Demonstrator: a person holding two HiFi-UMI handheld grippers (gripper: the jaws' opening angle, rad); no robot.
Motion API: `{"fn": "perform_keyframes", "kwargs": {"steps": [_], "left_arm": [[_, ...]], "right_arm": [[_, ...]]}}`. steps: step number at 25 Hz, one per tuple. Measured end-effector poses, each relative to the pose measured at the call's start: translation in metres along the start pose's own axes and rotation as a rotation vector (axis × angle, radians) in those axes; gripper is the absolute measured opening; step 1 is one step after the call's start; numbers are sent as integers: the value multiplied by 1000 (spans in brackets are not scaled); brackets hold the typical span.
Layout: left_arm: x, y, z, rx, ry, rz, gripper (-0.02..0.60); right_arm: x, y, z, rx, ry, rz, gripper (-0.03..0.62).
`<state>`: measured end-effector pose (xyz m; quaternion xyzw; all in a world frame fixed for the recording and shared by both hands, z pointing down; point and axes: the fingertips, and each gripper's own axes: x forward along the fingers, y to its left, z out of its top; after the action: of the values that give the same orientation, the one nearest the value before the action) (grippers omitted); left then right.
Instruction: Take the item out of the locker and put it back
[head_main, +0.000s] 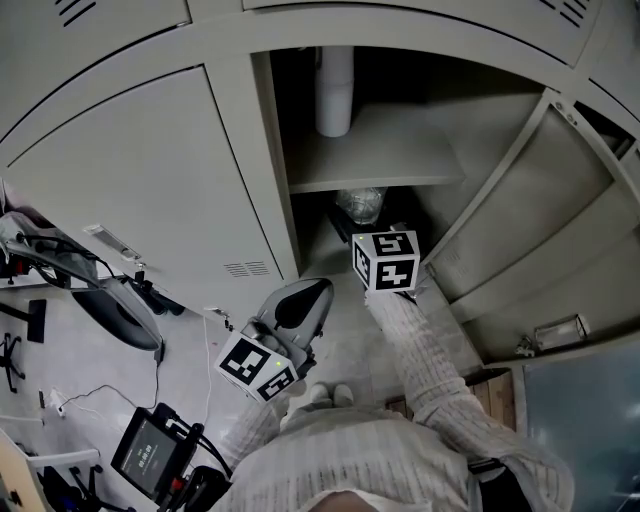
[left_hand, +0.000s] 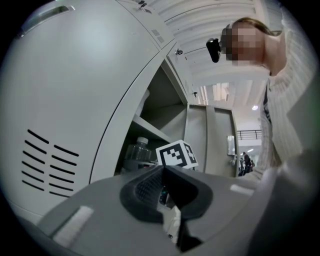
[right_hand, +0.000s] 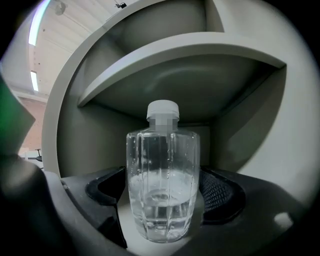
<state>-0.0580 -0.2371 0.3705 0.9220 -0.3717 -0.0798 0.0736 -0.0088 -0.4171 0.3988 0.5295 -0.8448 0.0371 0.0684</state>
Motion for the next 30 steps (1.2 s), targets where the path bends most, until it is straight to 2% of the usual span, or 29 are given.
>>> {"fn": "perform_keyframes", "kwargs": {"steps": [7, 30], "left_arm": [[0, 4, -1, -2, 0, 11, 8], [-1, 6, 2, -4, -8, 23, 8]], "right_arm": [[8, -3, -3, 13, 2, -6, 430], [2, -3, -4, 27, -7, -11, 425]]}}
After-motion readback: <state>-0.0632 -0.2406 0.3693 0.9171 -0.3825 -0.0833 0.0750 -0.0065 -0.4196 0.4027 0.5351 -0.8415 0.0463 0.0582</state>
